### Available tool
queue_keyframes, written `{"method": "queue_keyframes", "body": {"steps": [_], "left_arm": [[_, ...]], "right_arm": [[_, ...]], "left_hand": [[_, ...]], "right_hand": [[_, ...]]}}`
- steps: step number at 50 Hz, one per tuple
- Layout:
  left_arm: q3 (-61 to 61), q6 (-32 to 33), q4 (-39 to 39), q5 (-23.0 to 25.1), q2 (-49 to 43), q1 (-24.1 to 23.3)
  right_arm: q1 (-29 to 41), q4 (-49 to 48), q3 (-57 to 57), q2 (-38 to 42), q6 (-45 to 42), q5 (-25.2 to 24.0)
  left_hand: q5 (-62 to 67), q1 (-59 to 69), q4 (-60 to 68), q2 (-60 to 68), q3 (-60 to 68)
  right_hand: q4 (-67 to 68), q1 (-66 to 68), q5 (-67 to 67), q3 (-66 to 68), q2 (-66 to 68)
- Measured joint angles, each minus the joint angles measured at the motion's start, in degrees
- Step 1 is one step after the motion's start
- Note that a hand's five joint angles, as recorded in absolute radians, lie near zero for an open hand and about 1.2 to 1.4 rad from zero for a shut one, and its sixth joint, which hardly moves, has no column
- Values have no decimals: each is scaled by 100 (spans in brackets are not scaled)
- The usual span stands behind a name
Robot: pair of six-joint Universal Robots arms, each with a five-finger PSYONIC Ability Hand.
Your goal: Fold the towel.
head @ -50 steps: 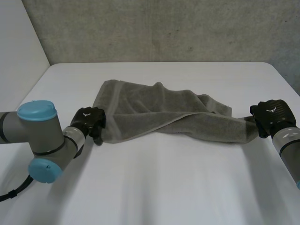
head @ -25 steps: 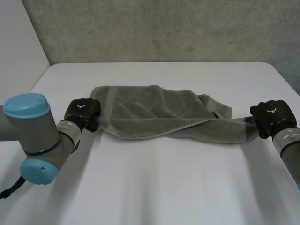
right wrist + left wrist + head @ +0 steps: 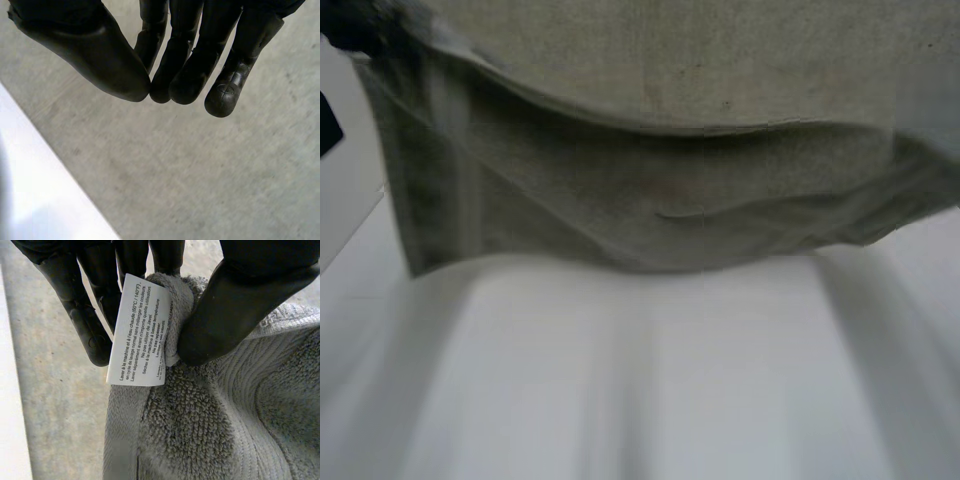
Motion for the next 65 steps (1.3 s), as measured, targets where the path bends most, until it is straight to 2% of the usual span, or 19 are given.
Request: {"method": "queue_keyframes", "body": {"steps": [6, 15, 18, 21, 23, 25, 36, 43, 54, 65], "left_arm": [[277, -237, -420, -1, -272, 276], [365, -590, -448, 1, -1578, 471], [407, -617, -443, -1, -2029, 465], [326, -619, -432, -1, -2363, 465], [223, -616, -414, -1, -2464, 472], [86, -608, -381, -3, -2528, 484], [-1037, -524, 308, -13, -2543, 649], [-1512, -424, 767, -13, -2502, 677], [-1655, -277, 884, -21, -2483, 710], [-1732, -280, 879, -21, -2466, 710]], "right_arm": [[-8, 279, -536, 395, -21, -109], [215, 217, -557, 1620, -215, -19], [426, 208, -496, 2024, -256, 9], [657, 150, -174, 2306, -230, 1], [758, 32, 162, 2376, -198, -24], [831, -177, 565, 2407, -170, -51], [1060, -2240, 3386, 2057, -202, -469], [1247, -2844, 4721, 1633, -271, -936], [1265, -3009, 5557, 1415, -590, -1374], [1241, -3753, 5963, 1701, -1125, -1420]], "left_hand": [[0, 0, 0, 12, 52], [0, 0, 0, 18, 53], [0, 0, 0, 19, 53], [0, 0, 0, 19, 53], [0, 0, 0, 19, 53], [0, 0, 0, 19, 53], [0, 1, 1, 19, 54], [0, 1, 1, 19, 54], [0, 1, 1, 19, 55], [0, 1, 1, 19, 55]], "right_hand": [[0, 0, 0, 0, 0], [-126, -123, -132, -123, -119], [-1705, -1842, -1772, -1735, -1832], [-4727, -4804, -4962, -4775, -4817], [-5515, -5592, -5761, -5549, -5605], [-5899, -5860, -6138, -5877, -5818], [-5945, -5922, -6089, -5892, -5818], [-5859, -5822, -5756, -5866, -5802], [-5537, -5597, -5448, -5598, -5705], [-5372, -5436, -5286, -5404, -5470]]}}
